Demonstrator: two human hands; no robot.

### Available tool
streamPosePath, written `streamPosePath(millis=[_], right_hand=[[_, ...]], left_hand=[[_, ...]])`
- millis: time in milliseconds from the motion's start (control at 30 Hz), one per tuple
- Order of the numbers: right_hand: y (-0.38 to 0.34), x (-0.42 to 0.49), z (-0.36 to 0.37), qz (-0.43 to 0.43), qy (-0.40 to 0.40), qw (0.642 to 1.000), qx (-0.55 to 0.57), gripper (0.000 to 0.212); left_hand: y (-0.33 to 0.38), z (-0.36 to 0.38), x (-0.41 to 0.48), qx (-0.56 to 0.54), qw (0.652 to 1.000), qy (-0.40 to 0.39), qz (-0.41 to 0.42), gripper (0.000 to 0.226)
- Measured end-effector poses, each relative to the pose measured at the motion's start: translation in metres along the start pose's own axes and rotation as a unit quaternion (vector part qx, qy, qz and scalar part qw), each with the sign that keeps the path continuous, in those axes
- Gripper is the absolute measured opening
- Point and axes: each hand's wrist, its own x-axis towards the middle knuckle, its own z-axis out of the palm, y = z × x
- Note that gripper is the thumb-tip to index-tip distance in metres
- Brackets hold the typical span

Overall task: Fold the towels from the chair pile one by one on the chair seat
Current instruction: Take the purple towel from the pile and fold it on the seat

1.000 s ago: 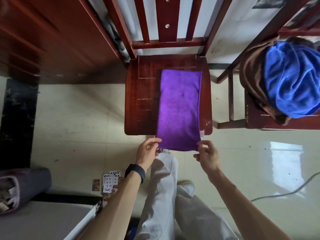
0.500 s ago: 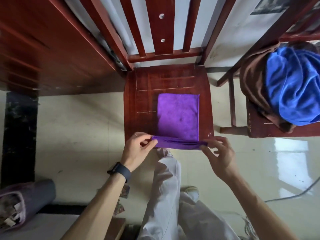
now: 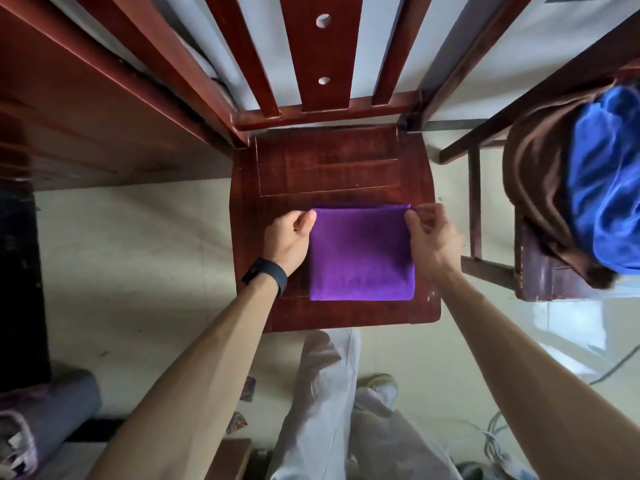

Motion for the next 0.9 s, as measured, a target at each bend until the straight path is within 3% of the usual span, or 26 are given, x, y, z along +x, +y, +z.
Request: streamPosePath(millis=[167, 433, 533, 600, 667, 733, 800, 900], right_hand=[[-0.001, 0.017, 0.011, 0.009, 0.009, 1.000, -0.018, 0.015], [-0.002, 0.028, 0.024, 0.027, 0.044, 0.996, -0.070, 0.021], [0.003, 0.024, 0.024, 0.006, 0.069, 0.994, -0.081, 0.027], [0.008, 0.007, 0.027, -0.075, 0.126, 0.981, -0.126, 0.033], [0.014, -0.015, 0.036, -0.182, 0.131, 0.950, -0.216, 0.040], [0.028, -0.029, 0.046, -0.259, 0.053, 0.915, -0.304, 0.052], [0.043, -0.030, 0.052, -0.262, -0.005, 0.898, -0.353, 0.059], [0.061, -0.021, 0.054, -0.248, -0.020, 0.894, -0.371, 0.065]], left_hand=[[-0.004, 0.006, 0.019, 0.039, 0.999, 0.018, 0.013, 0.034], [0.006, 0.010, 0.025, 0.161, 0.987, 0.031, 0.005, 0.036], [0.007, 0.013, 0.013, 0.166, 0.977, 0.113, 0.067, 0.036], [0.003, 0.020, -0.006, 0.204, 0.952, 0.171, 0.151, 0.040], [0.000, 0.035, -0.028, 0.248, 0.928, 0.140, 0.240, 0.049], [-0.006, 0.049, -0.041, 0.293, 0.913, 0.071, 0.274, 0.059], [-0.015, 0.054, -0.037, 0.321, 0.908, 0.026, 0.267, 0.065], [-0.034, 0.055, -0.022, 0.351, 0.899, -0.006, 0.262, 0.071]])
